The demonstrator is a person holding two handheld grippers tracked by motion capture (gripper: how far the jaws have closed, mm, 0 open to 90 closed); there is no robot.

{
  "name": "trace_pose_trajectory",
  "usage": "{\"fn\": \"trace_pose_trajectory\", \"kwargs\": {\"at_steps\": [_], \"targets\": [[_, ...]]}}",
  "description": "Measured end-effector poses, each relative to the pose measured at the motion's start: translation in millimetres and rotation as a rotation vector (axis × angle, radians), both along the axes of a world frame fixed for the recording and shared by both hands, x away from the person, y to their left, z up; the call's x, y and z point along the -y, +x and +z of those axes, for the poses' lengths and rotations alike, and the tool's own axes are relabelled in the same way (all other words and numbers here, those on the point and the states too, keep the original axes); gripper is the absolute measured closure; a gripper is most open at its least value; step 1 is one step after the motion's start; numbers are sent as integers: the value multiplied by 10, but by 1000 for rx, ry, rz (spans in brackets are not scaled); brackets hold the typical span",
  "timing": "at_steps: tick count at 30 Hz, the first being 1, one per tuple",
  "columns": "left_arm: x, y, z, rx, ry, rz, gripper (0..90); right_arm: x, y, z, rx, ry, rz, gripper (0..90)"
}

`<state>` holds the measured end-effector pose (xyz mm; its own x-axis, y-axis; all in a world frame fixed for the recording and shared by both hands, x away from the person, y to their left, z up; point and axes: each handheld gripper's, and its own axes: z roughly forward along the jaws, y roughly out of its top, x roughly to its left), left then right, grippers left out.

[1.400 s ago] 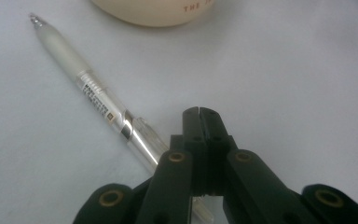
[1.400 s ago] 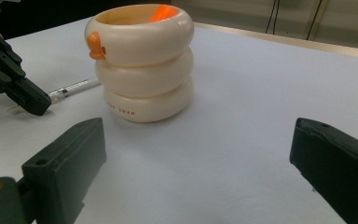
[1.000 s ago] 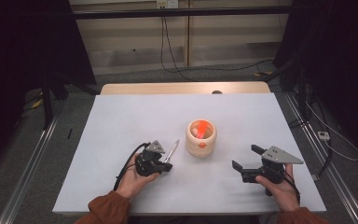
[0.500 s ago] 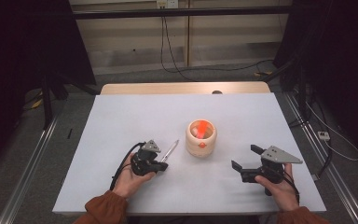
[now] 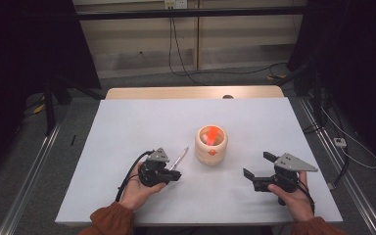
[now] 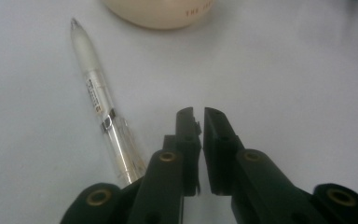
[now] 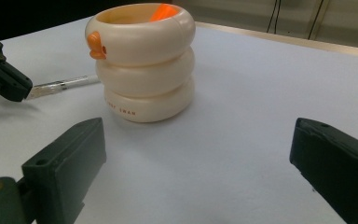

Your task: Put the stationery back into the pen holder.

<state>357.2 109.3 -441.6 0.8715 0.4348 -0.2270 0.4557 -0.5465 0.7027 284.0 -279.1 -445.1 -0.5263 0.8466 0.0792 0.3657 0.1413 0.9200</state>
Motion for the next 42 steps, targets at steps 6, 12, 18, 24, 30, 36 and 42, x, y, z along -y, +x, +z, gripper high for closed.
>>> {"fn": "trace_pose_trajectory", "kwargs": {"at_steps": [6, 12, 18, 24, 30, 36, 42], "targets": [[-97, 34, 70, 34, -21, 67, 681, 0, -3, 2, 1, 0, 1, 33], [-121, 61, 114, 83, -24, 146, 349, -2, -2, 0, 0, -3, 1, 33], [-141, 100, 118, 110, -34, 199, 98, 0, -1, 1, 0, 0, 0, 33], [-157, 142, 155, 128, -42, 218, 60, 2, -2, 2, 1, 0, -1, 33], [-131, 232, 179, 108, -20, 239, 64, 0, 1, 1, 0, 0, -2, 33], [-113, 387, 179, 70, 7, 271, 75, 1, 1, 0, 0, -1, -1, 34], [-26, 504, 120, 32, 92, 264, 90, 1, 3, -2, -2, -1, -1, 34]]}}
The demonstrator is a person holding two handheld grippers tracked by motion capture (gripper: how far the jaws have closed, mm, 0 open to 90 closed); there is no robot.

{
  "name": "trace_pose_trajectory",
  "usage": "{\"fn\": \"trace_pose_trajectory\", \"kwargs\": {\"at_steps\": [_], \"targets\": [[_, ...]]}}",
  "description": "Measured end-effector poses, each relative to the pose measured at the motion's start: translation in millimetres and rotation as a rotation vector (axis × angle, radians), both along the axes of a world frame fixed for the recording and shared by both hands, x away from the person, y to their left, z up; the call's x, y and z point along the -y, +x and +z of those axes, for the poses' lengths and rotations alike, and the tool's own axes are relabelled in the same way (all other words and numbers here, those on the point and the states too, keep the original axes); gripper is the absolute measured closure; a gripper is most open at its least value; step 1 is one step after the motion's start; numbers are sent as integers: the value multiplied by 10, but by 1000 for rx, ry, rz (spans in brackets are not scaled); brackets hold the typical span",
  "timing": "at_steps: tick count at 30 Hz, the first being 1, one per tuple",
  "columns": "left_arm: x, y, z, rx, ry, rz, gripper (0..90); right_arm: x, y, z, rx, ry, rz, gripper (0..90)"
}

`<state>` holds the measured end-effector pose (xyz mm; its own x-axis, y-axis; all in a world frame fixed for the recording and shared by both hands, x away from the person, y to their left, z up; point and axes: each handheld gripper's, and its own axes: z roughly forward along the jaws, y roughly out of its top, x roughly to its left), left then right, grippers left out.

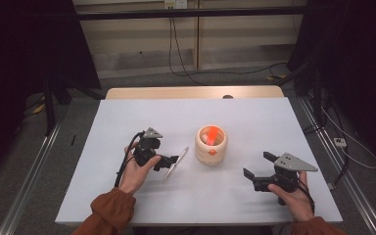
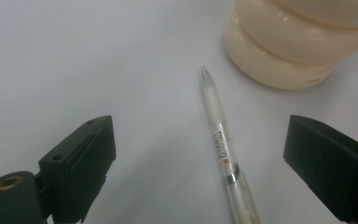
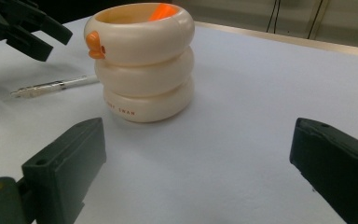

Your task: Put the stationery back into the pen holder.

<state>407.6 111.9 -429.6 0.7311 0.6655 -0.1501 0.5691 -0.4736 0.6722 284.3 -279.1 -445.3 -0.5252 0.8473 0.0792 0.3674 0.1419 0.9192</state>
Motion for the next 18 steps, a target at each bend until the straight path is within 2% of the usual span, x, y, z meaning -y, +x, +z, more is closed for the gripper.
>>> {"fn": "trace_pose_trajectory", "kwargs": {"at_steps": [6, 10, 12, 14, 16, 18], "targets": [[171, 134, -57, -106, 33, -4, 86, -1, 0, 0, -1, -1, -1, 33], [281, 198, -49, -124, 75, -12, 133, 2, 1, -6, -2, 4, 2, 33], [343, 206, -53, -138, 114, -10, 157, 10, 1, -8, -2, 5, 2, 33], [396, 204, -55, -133, 121, -8, 179, 20, 2, -13, -6, 7, 1, 33], [450, 210, -59, -121, 152, -12, 224, 23, -1, -13, -4, 7, 1, 33], [494, 228, -73, -132, 169, 3, 251, 20, -8, -11, -4, 6, 4, 33]]}}
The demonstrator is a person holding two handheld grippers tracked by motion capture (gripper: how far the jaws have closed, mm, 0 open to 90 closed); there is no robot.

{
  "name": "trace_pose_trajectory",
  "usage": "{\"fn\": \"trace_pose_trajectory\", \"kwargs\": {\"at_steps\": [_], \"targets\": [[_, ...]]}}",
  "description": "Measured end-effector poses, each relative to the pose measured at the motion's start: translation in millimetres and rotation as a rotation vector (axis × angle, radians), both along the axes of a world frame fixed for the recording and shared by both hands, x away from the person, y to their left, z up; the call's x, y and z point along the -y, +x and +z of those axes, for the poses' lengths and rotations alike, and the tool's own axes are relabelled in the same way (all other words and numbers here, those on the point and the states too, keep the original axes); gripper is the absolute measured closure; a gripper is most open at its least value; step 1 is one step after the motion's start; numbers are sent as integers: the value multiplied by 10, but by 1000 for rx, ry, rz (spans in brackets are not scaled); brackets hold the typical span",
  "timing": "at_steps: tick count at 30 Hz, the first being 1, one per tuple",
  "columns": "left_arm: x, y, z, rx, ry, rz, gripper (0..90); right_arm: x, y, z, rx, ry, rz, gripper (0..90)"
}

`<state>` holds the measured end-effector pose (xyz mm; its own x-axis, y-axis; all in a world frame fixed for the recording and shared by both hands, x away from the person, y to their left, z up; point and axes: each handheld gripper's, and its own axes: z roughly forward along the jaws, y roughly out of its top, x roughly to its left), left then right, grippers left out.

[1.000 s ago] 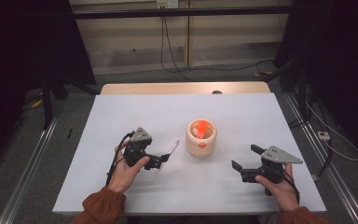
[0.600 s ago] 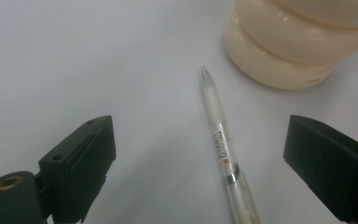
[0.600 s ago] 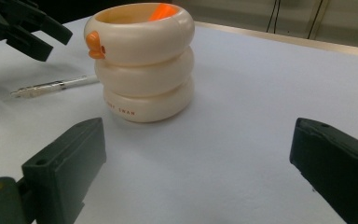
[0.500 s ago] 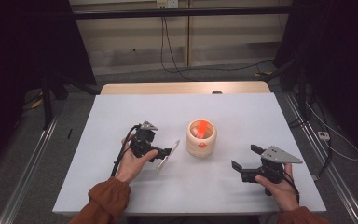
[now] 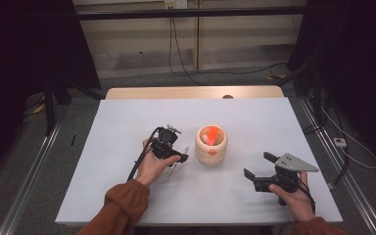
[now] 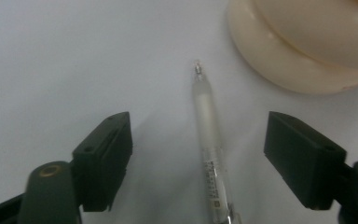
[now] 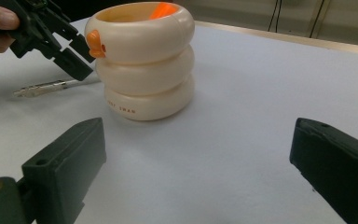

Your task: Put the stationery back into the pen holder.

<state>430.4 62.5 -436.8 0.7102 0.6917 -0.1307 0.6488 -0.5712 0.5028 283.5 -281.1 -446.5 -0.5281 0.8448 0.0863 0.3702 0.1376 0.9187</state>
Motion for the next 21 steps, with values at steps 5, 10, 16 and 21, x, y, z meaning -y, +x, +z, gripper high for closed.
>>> {"fn": "trace_pose_trajectory", "kwargs": {"at_steps": [5, 10, 16, 21], "targets": [[43, 23, -34, -3, 26, 9, 391, -1, 1, -1, 0, -2, 0, 33], [92, -15, -48, 1, 41, -7, 485, -14, 7, -2, -4, -2, 2, 33], [146, -50, -38, 11, 81, -20, 595, -21, 12, -2, -4, -5, 3, 33], [188, -53, -24, -14, 87, -25, 727, -26, 6, 1, -2, -7, 6, 33]]}}
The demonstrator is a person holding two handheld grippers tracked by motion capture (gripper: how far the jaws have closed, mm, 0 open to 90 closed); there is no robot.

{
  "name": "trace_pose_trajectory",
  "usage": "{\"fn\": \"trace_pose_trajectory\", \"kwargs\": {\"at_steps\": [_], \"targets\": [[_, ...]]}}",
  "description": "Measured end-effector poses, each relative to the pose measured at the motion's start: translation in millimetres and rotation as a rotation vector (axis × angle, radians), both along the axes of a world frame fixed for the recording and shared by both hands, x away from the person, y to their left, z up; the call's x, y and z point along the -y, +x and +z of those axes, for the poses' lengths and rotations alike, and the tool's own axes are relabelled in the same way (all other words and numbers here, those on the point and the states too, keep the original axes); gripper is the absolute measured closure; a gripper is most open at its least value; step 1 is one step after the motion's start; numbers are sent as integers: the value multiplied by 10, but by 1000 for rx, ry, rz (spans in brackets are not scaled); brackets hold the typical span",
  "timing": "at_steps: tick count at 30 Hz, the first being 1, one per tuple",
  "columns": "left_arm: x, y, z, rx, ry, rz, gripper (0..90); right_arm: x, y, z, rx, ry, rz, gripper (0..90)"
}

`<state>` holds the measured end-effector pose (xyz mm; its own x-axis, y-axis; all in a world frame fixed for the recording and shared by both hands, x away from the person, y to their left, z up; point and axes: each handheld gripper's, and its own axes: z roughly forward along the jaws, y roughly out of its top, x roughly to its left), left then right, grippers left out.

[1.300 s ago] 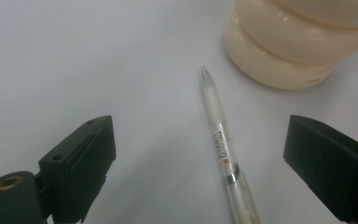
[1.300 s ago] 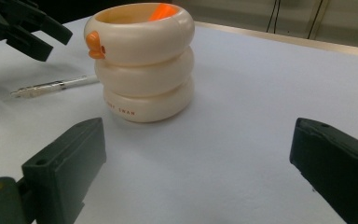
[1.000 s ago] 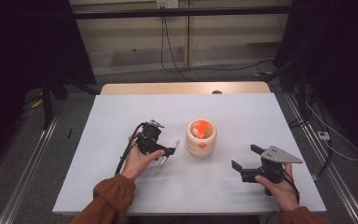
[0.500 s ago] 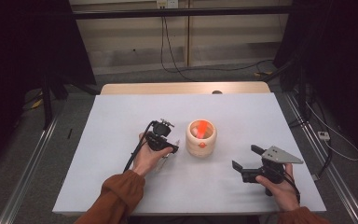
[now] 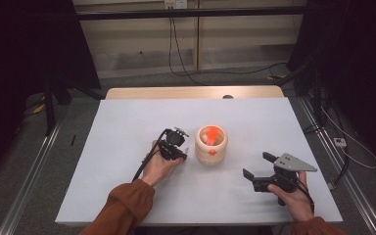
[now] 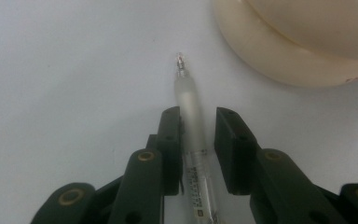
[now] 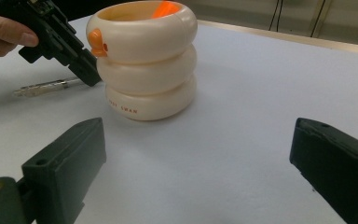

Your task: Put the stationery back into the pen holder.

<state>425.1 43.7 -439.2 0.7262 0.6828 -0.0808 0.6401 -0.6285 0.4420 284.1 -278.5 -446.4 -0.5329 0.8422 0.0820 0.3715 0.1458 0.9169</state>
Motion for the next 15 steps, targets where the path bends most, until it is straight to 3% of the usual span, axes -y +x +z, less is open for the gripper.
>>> {"fn": "trace_pose_trajectory", "kwargs": {"at_steps": [9, 12, 15], "targets": [[-43, 50, -7, -48, -38, 53, 799, -3, -3, 3, 2, 0, 2, 33], [-53, 55, -1, -41, -31, 46, 805, 2, 0, 2, 2, 0, 1, 33], [-61, 57, -4, -49, -51, 61, 807, 3, 2, 2, 3, 2, 1, 33]]}}
